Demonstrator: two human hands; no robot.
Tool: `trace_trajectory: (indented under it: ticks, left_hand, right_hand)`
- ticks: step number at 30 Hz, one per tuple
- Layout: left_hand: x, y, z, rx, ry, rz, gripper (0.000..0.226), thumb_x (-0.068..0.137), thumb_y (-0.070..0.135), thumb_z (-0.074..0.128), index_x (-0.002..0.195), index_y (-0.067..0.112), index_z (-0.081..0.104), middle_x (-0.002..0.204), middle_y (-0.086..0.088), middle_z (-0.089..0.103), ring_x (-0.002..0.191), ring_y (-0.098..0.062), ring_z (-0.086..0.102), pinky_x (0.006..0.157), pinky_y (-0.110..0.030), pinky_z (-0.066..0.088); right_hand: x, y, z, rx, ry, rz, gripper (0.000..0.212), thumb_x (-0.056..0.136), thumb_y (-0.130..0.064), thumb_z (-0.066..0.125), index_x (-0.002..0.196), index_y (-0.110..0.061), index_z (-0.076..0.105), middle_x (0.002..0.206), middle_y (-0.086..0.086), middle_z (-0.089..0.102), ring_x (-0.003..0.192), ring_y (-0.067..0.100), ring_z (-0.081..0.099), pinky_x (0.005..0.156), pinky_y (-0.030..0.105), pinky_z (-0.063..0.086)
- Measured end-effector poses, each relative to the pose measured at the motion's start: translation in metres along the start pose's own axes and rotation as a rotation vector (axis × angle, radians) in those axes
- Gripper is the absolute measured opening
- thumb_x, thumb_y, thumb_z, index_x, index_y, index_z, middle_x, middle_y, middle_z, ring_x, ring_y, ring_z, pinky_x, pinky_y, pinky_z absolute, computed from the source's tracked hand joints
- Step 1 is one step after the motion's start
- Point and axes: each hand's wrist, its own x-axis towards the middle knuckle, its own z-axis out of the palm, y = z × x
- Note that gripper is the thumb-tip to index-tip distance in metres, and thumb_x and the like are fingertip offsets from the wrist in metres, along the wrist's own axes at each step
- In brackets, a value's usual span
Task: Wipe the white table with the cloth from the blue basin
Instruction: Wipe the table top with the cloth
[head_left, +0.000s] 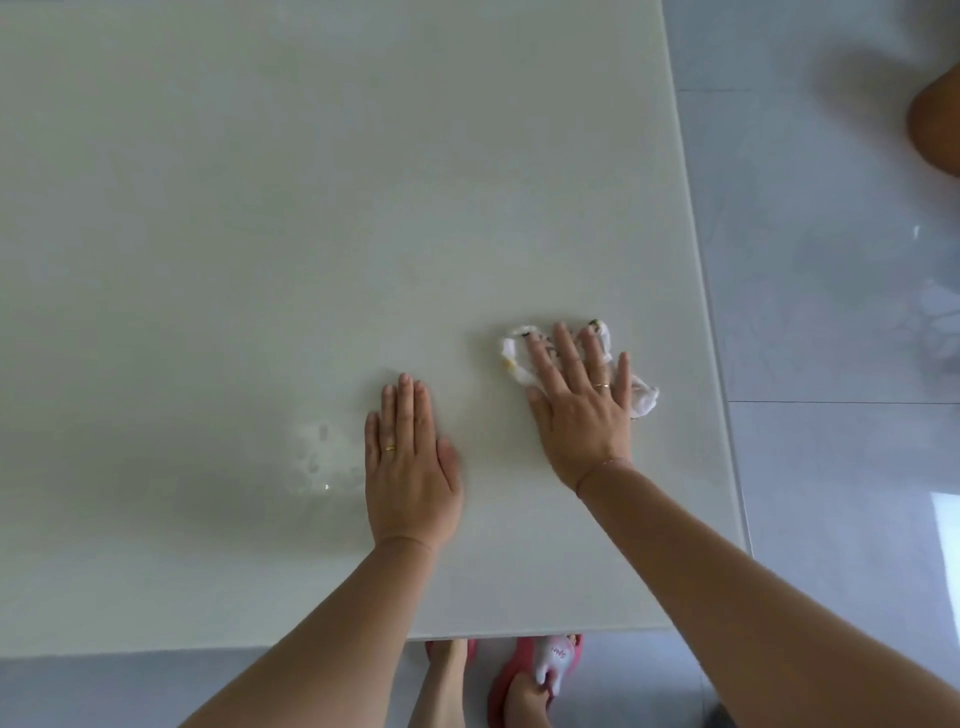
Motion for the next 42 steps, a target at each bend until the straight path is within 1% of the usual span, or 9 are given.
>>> trace_trajectory:
  ticks: [3, 6, 10, 17, 20, 24, 31, 38, 42]
  left_hand:
    - [0.001, 0.000, -0.001, 0.022, -0.024, -0.001, 0.058, 0.094, 0.024, 0.024, 0.147, 0.003, 0.029, 0.156, -0.012, 0.026, 0.145, -0.026, 0.022, 0.118, -0.042, 0.011]
    - [0.001, 0.001, -0.002, 0.022, -0.028, -0.004, 0.057, 0.095, 0.025, 0.023, 0.146, 0.002, 0.031, 0.155, -0.013, 0.027, 0.144, -0.027, 0.023, 0.116, -0.044, 0.015]
    - [0.001, -0.001, -0.002, -0.003, -0.041, 0.012, 0.058, 0.093, 0.024, 0.026, 0.146, 0.001, 0.032, 0.155, -0.014, 0.027, 0.144, -0.028, 0.023, 0.116, -0.046, 0.017]
    - [0.012, 0.000, -0.014, -0.122, -0.030, 0.039, 0.058, 0.086, 0.019, 0.036, 0.141, -0.001, 0.041, 0.150, -0.017, 0.036, 0.140, -0.032, 0.032, 0.114, -0.047, 0.022]
    - [0.048, 0.004, -0.024, -0.153, 0.009, 0.088, 0.057, 0.087, 0.016, 0.037, 0.141, -0.002, 0.040, 0.150, -0.017, 0.036, 0.140, -0.033, 0.032, 0.115, -0.047, 0.022]
    - [0.131, 0.010, -0.029, -0.133, 0.067, 0.052, 0.054, 0.093, 0.016, 0.042, 0.143, -0.001, 0.036, 0.153, -0.016, 0.032, 0.142, -0.032, 0.028, 0.117, -0.044, 0.020]
    - [0.166, 0.008, -0.004, -0.039, 0.034, 0.035, 0.064, 0.095, 0.037, 0.027, 0.149, 0.002, 0.024, 0.158, -0.013, 0.022, 0.146, -0.028, 0.017, 0.119, -0.044, 0.013]
    - [0.166, 0.007, -0.005, -0.019, 0.025, 0.039, 0.064, 0.095, 0.037, 0.024, 0.149, 0.003, 0.023, 0.158, -0.012, 0.020, 0.147, -0.026, 0.015, 0.119, -0.042, 0.011]
    - [0.167, 0.008, -0.006, 0.001, 0.022, 0.036, 0.065, 0.094, 0.038, 0.025, 0.148, 0.002, 0.024, 0.157, -0.013, 0.022, 0.146, -0.027, 0.018, 0.119, -0.041, 0.008]
  right_hand:
    - [0.008, -0.042, 0.005, 0.116, 0.026, 0.293, 0.057, 0.098, -0.044, 0.026, 0.149, -0.038, 0.002, 0.160, -0.007, -0.001, 0.146, 0.024, -0.011, 0.111, 0.050, -0.019]
    - [0.000, -0.077, 0.013, 0.049, -0.049, 0.033, 0.058, 0.095, -0.046, 0.014, 0.148, -0.038, -0.008, 0.157, -0.007, -0.012, 0.143, 0.025, -0.021, 0.110, 0.051, -0.022]
    - [0.021, -0.036, 0.001, -0.099, -0.054, -0.337, 0.055, 0.096, -0.045, 0.025, 0.149, -0.036, 0.014, 0.158, -0.005, 0.017, 0.146, 0.026, 0.008, 0.114, 0.054, 0.001]
    - [0.081, -0.033, -0.010, 0.189, 0.069, 0.505, 0.055, 0.098, -0.044, 0.027, 0.149, -0.041, 0.006, 0.160, -0.007, 0.000, 0.146, 0.022, -0.009, 0.112, 0.052, -0.014]
    - [0.071, -0.075, -0.001, 0.113, 0.010, 0.207, 0.057, 0.098, -0.045, 0.026, 0.149, -0.041, 0.001, 0.158, -0.011, -0.007, 0.146, 0.023, -0.013, 0.110, 0.050, -0.018]
    - [0.086, -0.025, -0.016, -0.064, -0.047, -0.184, 0.053, 0.099, -0.045, 0.028, 0.147, -0.041, 0.005, 0.159, -0.009, 0.007, 0.147, 0.022, -0.002, 0.115, 0.047, -0.007]
    - [0.142, -0.035, -0.014, 0.141, 0.134, 0.432, 0.055, 0.098, -0.044, 0.026, 0.149, -0.041, 0.006, 0.160, -0.007, 0.002, 0.147, 0.021, -0.008, 0.112, 0.049, -0.017]
    - [0.155, -0.016, -0.021, -0.070, 0.040, -0.211, 0.053, 0.099, -0.045, 0.026, 0.149, -0.038, 0.011, 0.159, -0.005, 0.015, 0.147, 0.023, 0.006, 0.114, 0.052, -0.006]
    - [0.193, 0.015, -0.033, 0.071, 0.102, 0.248, 0.053, 0.099, -0.043, 0.029, 0.149, -0.039, 0.012, 0.160, -0.004, 0.010, 0.147, 0.023, -0.001, 0.115, 0.055, -0.007]
